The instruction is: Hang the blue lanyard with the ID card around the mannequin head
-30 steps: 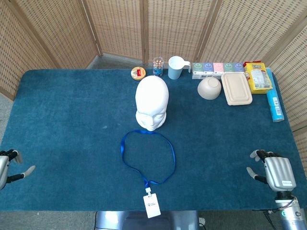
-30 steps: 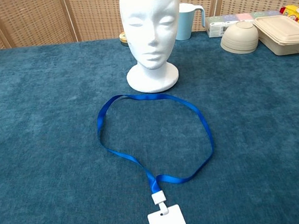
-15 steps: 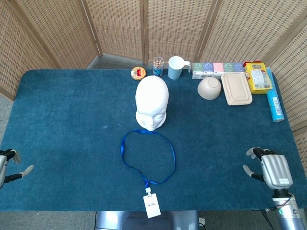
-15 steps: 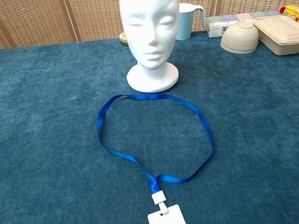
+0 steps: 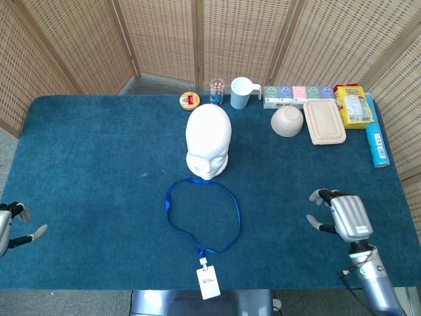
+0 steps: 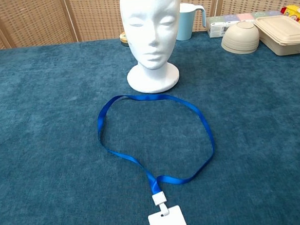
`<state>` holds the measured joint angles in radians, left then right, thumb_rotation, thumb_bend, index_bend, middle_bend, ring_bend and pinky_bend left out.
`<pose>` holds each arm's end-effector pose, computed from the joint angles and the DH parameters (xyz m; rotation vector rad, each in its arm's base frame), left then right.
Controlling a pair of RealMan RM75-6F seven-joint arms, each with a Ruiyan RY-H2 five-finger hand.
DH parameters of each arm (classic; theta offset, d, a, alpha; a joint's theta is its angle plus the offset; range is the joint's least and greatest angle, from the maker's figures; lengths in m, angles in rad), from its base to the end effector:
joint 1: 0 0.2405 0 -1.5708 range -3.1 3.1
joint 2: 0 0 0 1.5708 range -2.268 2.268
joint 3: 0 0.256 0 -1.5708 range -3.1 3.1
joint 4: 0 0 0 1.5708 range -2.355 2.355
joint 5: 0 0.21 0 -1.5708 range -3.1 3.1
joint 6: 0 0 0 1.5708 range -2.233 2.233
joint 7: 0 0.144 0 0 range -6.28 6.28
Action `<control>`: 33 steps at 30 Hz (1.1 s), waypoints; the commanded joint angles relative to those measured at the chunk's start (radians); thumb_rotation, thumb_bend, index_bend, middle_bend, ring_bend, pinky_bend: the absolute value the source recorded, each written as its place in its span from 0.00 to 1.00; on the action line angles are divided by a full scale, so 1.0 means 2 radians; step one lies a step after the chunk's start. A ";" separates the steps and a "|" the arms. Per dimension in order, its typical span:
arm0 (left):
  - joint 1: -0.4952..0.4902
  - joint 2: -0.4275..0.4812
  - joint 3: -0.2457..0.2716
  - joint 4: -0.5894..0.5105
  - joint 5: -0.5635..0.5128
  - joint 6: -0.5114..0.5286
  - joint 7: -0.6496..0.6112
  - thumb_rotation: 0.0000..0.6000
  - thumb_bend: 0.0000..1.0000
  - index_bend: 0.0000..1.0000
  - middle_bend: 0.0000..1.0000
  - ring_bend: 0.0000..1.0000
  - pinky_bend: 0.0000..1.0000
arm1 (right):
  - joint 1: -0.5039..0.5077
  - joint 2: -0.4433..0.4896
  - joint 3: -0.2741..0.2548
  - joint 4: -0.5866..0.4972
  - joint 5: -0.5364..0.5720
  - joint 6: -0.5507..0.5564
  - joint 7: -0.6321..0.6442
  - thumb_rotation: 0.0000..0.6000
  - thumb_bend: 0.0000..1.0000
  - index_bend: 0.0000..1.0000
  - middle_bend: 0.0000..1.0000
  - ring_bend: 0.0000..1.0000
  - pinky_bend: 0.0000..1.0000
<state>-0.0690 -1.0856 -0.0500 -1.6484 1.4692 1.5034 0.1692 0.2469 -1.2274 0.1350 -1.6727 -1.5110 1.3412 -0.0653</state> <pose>-0.3121 0.1757 0.1705 -1.3931 -0.7870 -0.7651 -0.2492 -0.2395 0.1128 1.5164 -0.9194 1.0839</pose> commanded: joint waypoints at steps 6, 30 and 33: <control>-0.009 -0.003 -0.006 0.010 -0.012 -0.014 0.002 0.65 0.16 0.62 0.59 0.58 0.39 | 0.031 -0.060 0.025 0.000 0.047 -0.021 -0.073 0.88 0.27 0.43 0.54 0.68 0.71; -0.050 -0.007 -0.028 0.026 -0.029 -0.054 0.016 0.64 0.16 0.62 0.59 0.58 0.40 | 0.071 -0.200 0.030 0.025 0.136 -0.025 -0.236 0.87 0.24 0.43 0.58 0.71 0.71; -0.054 -0.005 -0.030 0.024 -0.030 -0.056 0.018 0.65 0.16 0.62 0.59 0.58 0.40 | 0.076 -0.213 0.031 0.030 0.143 -0.027 -0.245 0.87 0.24 0.43 0.57 0.68 0.67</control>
<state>-0.1757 -1.0967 -0.1101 -1.6000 1.4101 1.3927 0.2055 0.3937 -1.6456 0.1964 -1.6178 -1.2316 1.2901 -0.5485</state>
